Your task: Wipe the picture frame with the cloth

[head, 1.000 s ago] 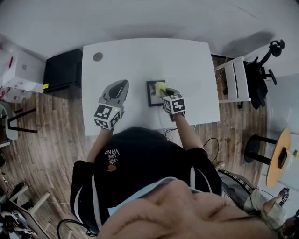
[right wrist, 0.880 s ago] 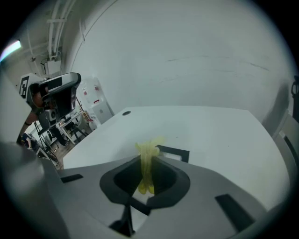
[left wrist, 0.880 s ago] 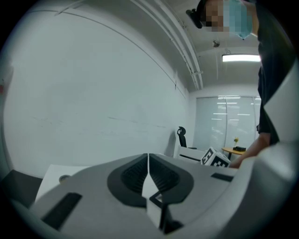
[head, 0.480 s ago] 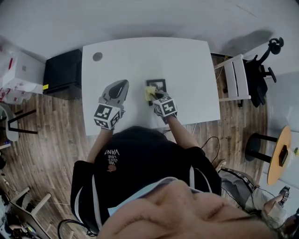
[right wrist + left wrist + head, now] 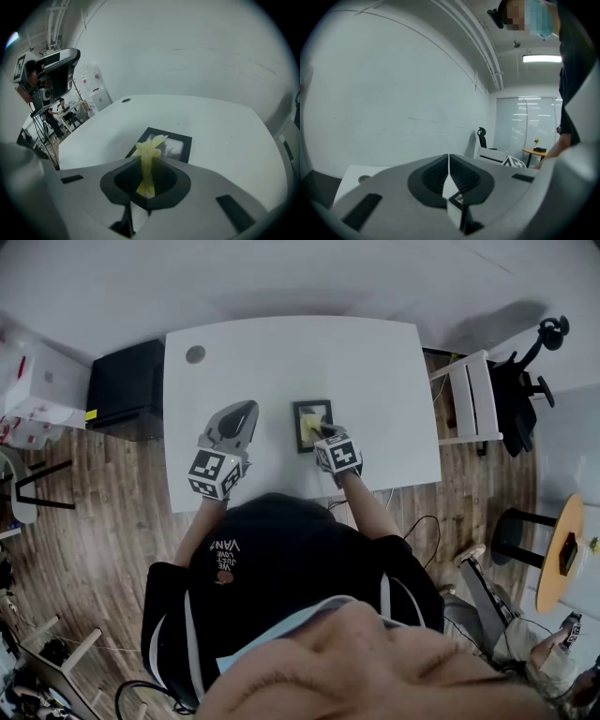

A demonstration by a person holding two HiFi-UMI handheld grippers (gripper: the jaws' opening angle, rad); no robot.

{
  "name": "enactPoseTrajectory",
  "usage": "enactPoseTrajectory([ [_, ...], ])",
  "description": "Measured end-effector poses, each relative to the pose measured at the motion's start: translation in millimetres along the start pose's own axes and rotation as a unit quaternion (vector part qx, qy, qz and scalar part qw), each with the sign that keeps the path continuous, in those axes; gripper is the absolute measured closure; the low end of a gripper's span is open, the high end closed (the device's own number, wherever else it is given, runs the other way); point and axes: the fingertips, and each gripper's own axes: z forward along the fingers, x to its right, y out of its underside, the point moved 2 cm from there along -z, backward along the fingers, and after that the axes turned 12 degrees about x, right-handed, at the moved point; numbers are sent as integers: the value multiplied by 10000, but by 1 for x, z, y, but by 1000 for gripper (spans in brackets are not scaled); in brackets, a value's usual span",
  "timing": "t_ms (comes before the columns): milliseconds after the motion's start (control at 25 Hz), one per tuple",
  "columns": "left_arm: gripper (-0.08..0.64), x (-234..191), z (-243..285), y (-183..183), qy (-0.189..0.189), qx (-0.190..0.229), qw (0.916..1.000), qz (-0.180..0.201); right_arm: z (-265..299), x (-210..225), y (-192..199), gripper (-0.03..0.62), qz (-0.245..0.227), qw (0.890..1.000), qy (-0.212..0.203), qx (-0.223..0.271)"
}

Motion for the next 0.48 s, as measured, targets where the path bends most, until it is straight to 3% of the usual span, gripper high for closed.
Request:
enactPoseTrajectory([
  [480, 540, 6, 14, 2, 75, -35, 10000, 10, -22, 52, 10, 553, 166, 9989, 440, -67],
])
